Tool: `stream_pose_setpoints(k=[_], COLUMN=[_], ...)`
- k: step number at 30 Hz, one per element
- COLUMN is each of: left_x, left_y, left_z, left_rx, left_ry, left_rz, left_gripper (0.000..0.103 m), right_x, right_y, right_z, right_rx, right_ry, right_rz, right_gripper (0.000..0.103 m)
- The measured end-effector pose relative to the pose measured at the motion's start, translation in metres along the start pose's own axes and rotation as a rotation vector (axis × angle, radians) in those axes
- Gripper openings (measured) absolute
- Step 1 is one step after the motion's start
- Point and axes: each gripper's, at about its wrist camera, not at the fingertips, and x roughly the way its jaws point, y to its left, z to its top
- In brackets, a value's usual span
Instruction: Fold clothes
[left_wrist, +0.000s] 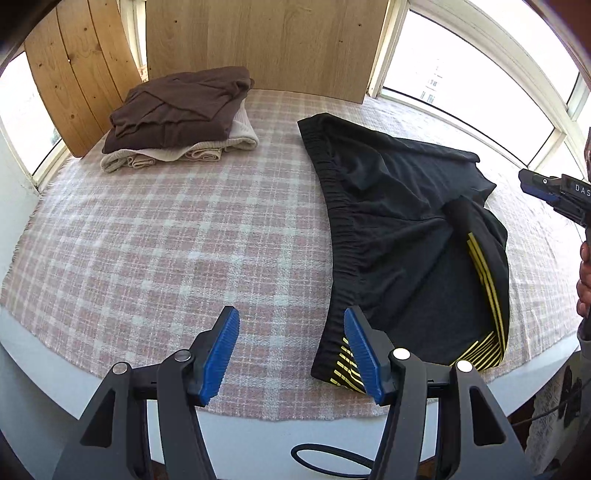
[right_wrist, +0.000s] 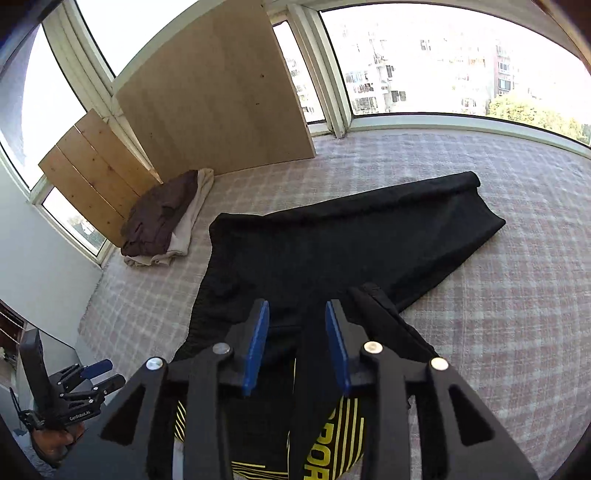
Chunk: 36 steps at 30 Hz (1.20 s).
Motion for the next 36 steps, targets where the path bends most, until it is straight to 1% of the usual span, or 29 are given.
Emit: stream_pose_setpoints(k=[1,2,3,7,10,12,14,17,20,21,22,23,24,29,33,36], left_x=[-0.002,-0.003,-0.005,-0.005,-0.005,-0.008,-0.010,-0.015,-0.021,-0.023,-0.023,-0.023,-0.023,-0.022,-0.019,-0.016], left_y=[0.001,0.004,0.006,0.012,0.011,0.011,0.010,0.014,0.022,0.026,0.030,0.033,0.036,0.040,0.033,0.022], left_z=[0.000,0.000,0.001,0.003,0.007,0.008,0.008,0.006,0.002,0.000,-0.001,-0.002,-0.002,-0.002,0.001,0.005], left_rx=[0.000,-0.005,-0.009,-0.012,0.007,0.019,0.024,0.017,-0.002,-0.011,-0.020,-0.030,-0.038,-0.049,-0.026,0.005], left_ry=[-0.007,-0.011,-0.014,-0.015,-0.021,-0.030,-0.037,-0.046,-0.054,-0.054,-0.053,-0.050,-0.048,-0.048,-0.048,-0.045], left_rz=[-0.002,-0.005,-0.008,-0.021,-0.026,-0.031,-0.032,-0.023,-0.006,0.000,0.005,0.008,0.010,0.013,-0.001,-0.024], left_gripper=[0.057,0.057,0.057,0.057,0.057,0.057,0.057,0.057,0.057,0.057,0.057,0.057,0.057,0.057,0.057,0.057], right_x=[-0.009,-0.016,-0.014,-0.005,0.005,0.021,0.043,0.078,0.091,0.093,0.096,0.098,0.100,0.111,0.094,0.060], right_y=[0.001,-0.002,-0.011,-0.046,-0.038,-0.023,-0.010,0.005,0.010,0.011,0.012,0.013,0.015,0.021,0.019,0.011], right_z=[-0.009,-0.023,-0.037,-0.092,-0.102,-0.096,-0.087,-0.078,-0.075,-0.074,-0.073,-0.072,-0.071,-0.066,-0.069,-0.075], right_rx=[-0.005,0.021,0.057,0.154,0.143,0.131,0.113,0.118,0.118,0.115,0.112,0.109,0.105,0.090,0.101,0.123], right_ry=[-0.011,-0.008,0.013,0.134,0.135,0.134,0.153,0.206,0.217,0.217,0.218,0.218,0.218,0.219,0.183,0.133], right_rz=[-0.029,-0.071,-0.113,-0.186,-0.160,-0.115,-0.091,-0.046,-0.026,-0.022,-0.018,-0.015,-0.011,0.007,-0.011,-0.041], right_gripper=[0.061,0.062,0.062,0.062,0.062,0.062,0.062,0.062,0.062,0.059,0.054,0.031,0.002,0.002,0.002,0.002])
